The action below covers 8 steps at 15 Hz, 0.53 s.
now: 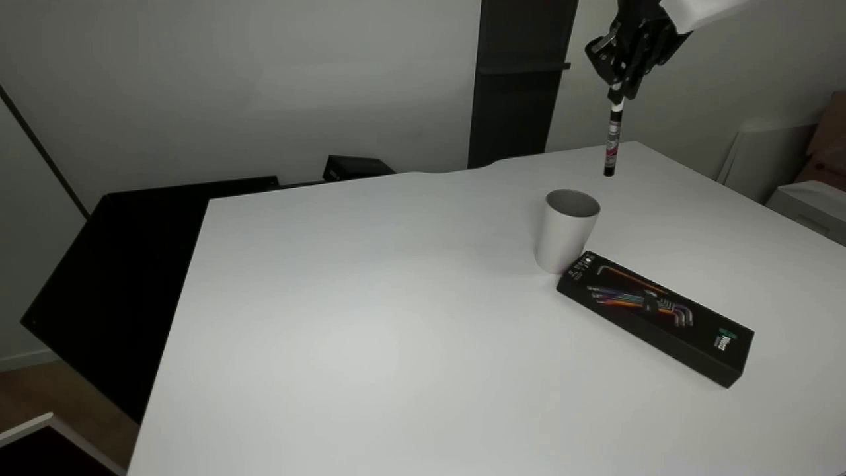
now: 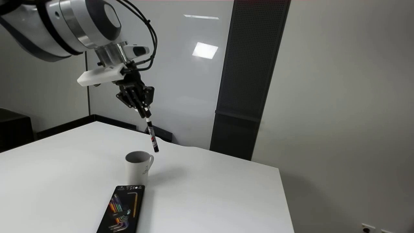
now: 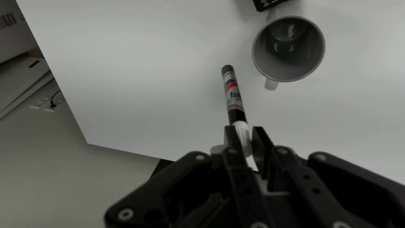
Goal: Put the marker on the table, put it back in the mug then put it back on the table
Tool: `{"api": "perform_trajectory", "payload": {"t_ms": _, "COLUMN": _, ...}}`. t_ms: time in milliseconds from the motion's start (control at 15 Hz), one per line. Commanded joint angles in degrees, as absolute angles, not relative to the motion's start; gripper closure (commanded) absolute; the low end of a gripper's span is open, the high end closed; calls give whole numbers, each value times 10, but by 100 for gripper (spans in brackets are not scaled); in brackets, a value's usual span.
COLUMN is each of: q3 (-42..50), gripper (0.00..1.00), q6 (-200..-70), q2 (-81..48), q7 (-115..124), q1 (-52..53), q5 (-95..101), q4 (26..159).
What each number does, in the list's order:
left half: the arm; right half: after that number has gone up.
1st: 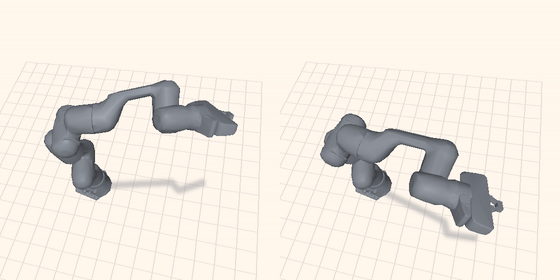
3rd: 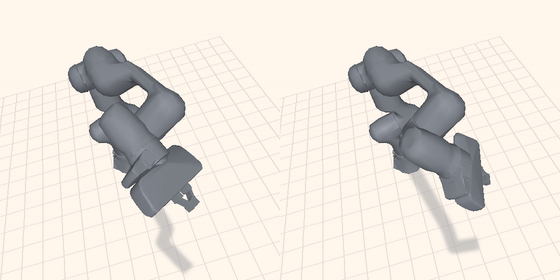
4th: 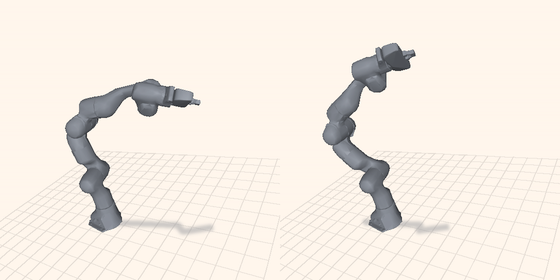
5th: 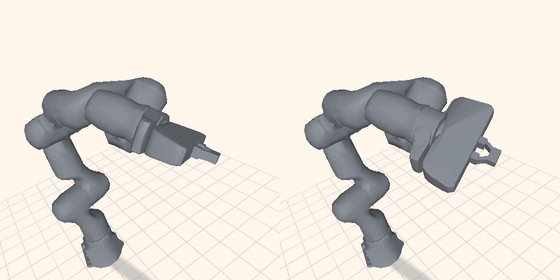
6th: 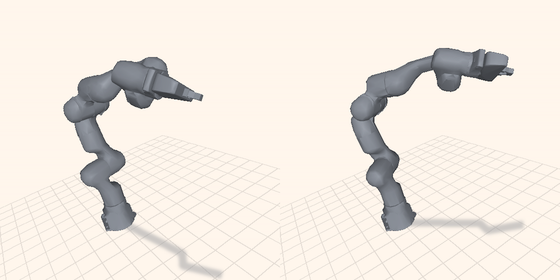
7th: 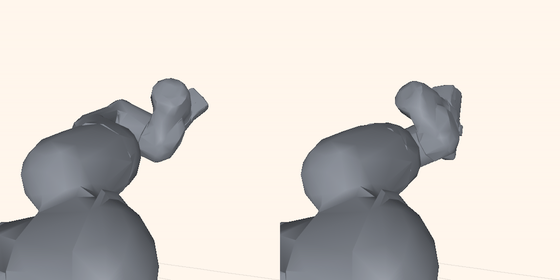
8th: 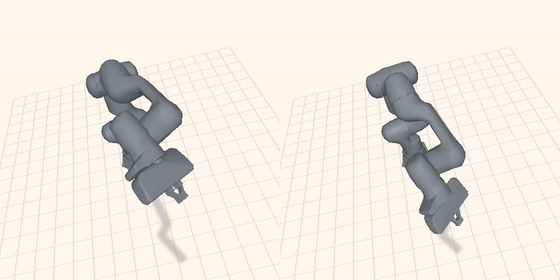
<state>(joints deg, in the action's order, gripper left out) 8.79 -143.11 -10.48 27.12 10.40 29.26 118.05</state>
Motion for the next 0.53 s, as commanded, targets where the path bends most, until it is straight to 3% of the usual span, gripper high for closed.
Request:
{"api": "perform_trajectory", "payload": {"t_ms": 0, "q3": 83, "gripper": 93, "q6": -1387, "q2": -85, "q7": 280, "q1": 72, "q5": 303, "q4": 1181}}
{"api": "perform_trajectory", "payload": {"t_ms": 467, "q3": 105, "gripper": 93, "q6": -1326, "q2": -93, "q7": 289, "q1": -8, "q5": 264, "q4": 1202}}
